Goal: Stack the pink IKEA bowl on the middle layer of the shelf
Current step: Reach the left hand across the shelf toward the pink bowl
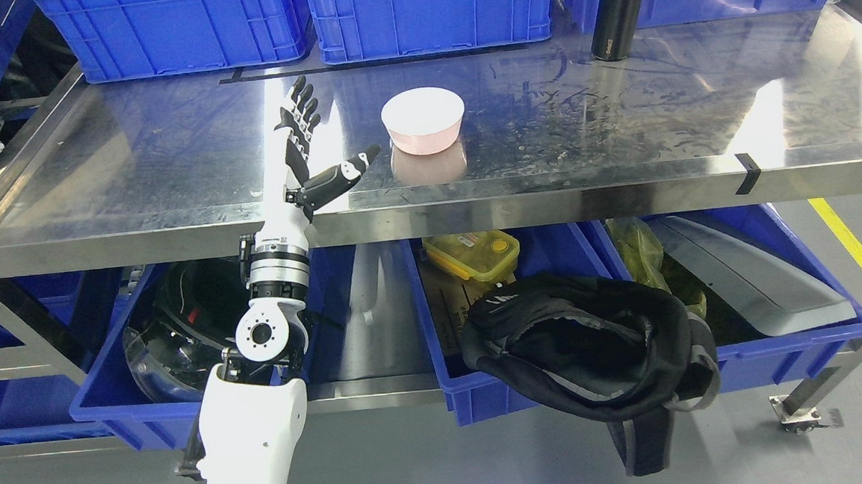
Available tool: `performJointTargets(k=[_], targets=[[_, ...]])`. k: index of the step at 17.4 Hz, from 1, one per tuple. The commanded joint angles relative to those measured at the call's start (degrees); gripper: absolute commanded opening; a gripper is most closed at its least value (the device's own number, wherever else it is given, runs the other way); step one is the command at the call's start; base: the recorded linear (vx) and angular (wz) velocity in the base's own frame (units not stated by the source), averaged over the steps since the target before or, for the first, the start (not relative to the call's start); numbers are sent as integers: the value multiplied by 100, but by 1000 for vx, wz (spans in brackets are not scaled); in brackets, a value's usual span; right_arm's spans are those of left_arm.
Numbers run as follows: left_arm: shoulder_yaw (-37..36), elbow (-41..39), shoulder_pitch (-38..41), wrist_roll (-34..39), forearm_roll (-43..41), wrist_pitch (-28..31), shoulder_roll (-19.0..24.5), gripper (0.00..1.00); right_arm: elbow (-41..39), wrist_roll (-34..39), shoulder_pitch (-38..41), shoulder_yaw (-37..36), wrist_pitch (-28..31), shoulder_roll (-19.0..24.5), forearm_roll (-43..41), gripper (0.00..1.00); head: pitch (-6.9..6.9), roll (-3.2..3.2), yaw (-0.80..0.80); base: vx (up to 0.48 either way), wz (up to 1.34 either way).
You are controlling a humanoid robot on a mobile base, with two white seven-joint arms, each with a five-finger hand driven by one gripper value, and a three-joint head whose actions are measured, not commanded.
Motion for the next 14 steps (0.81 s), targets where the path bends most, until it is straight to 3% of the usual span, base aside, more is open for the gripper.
performJointTargets(k=[1,5,6,9,14], targets=[[85,-6,-4,-13,10,-74,100,100,-100,4,132,-8,1,-100,0,100,0,0,0,0,0],[155,-6,-171,-363,10,-407,100,100,-100,4,132,-8,1,-100,0,100,0,0,0,0,0],[155,-6,-224,-695,-16,-409,287,100,-100,4,132,1,1,-100,0,100,0,0,0,0,0],[147,38,-653,-1364,-751,-408,1263,100,-100,4,132,1,1,-100,0,100,0,0,0,0,0],[-46,20,-1348,-2672,-2297,-391,2538,100,-100,4,132,1,1,-100,0,100,0,0,0,0,0]])
